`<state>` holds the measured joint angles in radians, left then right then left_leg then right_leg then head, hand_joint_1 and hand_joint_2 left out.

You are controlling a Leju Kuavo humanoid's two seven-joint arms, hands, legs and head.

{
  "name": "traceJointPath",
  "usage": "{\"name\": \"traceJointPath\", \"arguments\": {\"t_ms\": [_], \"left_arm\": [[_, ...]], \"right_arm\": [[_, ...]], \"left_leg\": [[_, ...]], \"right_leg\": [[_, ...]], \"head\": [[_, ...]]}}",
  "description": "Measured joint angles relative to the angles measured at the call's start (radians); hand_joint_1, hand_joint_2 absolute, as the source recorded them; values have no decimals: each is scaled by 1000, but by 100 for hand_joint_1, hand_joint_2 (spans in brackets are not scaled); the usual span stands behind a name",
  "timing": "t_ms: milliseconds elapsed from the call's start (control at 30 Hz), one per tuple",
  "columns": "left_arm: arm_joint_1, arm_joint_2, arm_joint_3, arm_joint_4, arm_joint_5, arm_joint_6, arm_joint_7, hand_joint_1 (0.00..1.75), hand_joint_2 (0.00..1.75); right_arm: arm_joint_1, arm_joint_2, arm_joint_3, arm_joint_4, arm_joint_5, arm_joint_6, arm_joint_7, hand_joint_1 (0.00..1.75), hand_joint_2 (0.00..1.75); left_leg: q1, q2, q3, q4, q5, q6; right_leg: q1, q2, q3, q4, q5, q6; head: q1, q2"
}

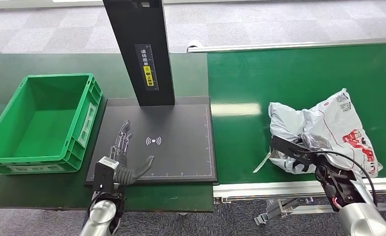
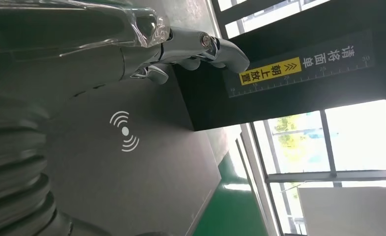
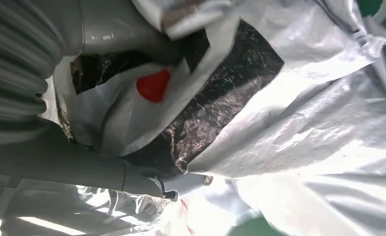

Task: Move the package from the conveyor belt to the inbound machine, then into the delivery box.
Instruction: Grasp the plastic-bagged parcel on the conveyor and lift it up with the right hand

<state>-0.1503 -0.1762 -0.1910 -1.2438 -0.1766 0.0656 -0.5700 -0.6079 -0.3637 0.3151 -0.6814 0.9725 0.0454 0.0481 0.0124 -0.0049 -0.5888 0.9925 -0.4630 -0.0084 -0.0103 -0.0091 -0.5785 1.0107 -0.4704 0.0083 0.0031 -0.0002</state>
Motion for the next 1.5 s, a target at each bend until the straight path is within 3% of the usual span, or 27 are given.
{"name": "traceJointPath", "arguments": {"t_ms": [167,467,900,1033,1267,1500], "left_arm": [[9,2,2,-15,0,0,0,0,175],[12,4,3,-18,-1,0,0,0,175],[16,2,1,-17,1,-7,-8,0,175],[12,-12,-11,-13,-6,-21,-15,0,175],[-60,-43,-40,45,-8,-33,-22,0,175],[-101,-51,-55,91,0,-40,-30,0,175]], "right_arm": [[-5,42,-44,-34,0,-83,-8,175,175],[2,81,-105,-86,-22,-141,-28,175,175],[114,105,-215,-267,-106,-255,-118,175,175],[208,106,-268,-389,-170,-352,-180,175,175],[303,107,-349,-601,-285,-545,-379,175,175],[327,110,-336,-702,-298,-590,-396,175,175]], "left_leg": [[0,0,0,0,0,0],[0,0,0,0,0,0],[0,0,-1,0,0,0],[0,-3,-2,0,0,0],[0,-1,-2,0,0,0],[0,-1,-1,0,0,0]], "right_leg": [[0,0,0,0,0,0],[0,0,-1,0,0,0],[0,0,-1,0,0,0],[0,-3,-2,0,0,0],[0,-1,-3,0,0,0],[0,-1,-2,0,0,0]], "head": [[0,0],[0,0],[0,0],[0,0],[0,0],[0,0]]}}
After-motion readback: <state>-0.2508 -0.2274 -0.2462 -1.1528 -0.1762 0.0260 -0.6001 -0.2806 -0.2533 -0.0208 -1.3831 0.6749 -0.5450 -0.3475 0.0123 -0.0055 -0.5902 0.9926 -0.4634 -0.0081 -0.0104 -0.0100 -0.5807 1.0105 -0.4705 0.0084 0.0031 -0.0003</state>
